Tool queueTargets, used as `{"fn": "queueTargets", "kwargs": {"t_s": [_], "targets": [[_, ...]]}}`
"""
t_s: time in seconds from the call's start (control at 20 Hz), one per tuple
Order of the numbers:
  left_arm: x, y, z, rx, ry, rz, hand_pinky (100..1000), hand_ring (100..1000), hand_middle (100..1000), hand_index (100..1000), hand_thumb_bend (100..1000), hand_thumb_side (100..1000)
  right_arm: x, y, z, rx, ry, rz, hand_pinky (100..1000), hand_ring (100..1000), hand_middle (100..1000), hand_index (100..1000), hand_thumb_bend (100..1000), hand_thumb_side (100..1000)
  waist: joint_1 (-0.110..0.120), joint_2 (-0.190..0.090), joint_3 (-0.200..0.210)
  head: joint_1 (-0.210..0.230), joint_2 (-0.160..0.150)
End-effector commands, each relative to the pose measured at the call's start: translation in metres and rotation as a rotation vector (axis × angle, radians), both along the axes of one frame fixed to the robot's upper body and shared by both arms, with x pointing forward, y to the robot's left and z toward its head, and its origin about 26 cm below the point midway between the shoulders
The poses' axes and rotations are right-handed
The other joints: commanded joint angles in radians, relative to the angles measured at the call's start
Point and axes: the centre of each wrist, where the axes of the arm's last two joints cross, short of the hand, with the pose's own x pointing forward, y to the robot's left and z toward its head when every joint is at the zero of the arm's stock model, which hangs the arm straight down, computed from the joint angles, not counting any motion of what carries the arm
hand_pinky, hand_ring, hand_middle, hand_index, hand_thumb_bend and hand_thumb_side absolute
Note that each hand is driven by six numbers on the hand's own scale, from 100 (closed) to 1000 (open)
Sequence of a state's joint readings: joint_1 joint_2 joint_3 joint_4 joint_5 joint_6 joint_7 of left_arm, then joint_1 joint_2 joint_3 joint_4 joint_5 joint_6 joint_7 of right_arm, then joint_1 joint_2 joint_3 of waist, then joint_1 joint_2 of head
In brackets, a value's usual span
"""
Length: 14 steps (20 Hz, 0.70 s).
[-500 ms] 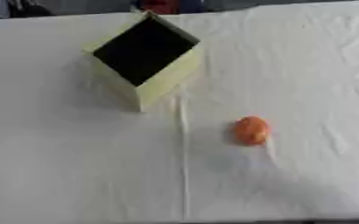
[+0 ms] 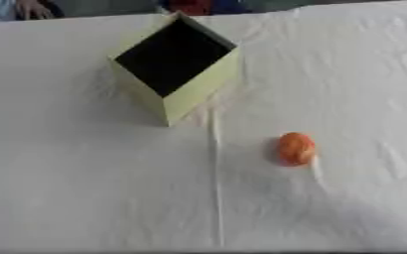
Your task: Pick up objects on the table and place them in the box.
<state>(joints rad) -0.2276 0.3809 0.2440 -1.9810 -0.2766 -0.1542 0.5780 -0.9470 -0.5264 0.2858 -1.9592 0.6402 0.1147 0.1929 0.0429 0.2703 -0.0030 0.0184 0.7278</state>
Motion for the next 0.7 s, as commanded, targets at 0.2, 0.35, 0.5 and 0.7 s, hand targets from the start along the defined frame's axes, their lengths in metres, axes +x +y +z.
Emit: {"fn": "queueTargets", "kwargs": {"t_s": [0.2,0.35,0.5,0.7], "targets": [[-0.003,0.003,0.012,0.051,-0.021,0.0,702,609,640,762,137,832,0.002,0.013,0.011,-0.165,-0.01,-0.003,895,872,786,870,100,920,-0.011,-0.024,0.004,0.001,0.005],[-0.003,0.003,0.012,0.059,-0.015,-0.005,702,609,640,762,136,832,0.013,0.023,0.01,-0.282,0.026,-0.004,900,886,801,880,100,974,-0.018,-0.029,0.007,-0.005,0.007],[-0.004,0.003,0.011,0.066,-0.008,-0.009,702,609,640,761,135,832,0.026,0.032,0.006,-0.393,0.065,-0.006,902,894,811,890,100,1000,-0.022,-0.033,0.009,-0.01,0.01],[-0.004,0.003,0.011,0.072,-0.002,-0.01,702,608,640,761,135,833,0.038,0.046,-0.005,-0.523,0.138,0.011,904,900,818,901,100,1000,-0.026,-0.035,0.008,-0.013,0.012]]}}
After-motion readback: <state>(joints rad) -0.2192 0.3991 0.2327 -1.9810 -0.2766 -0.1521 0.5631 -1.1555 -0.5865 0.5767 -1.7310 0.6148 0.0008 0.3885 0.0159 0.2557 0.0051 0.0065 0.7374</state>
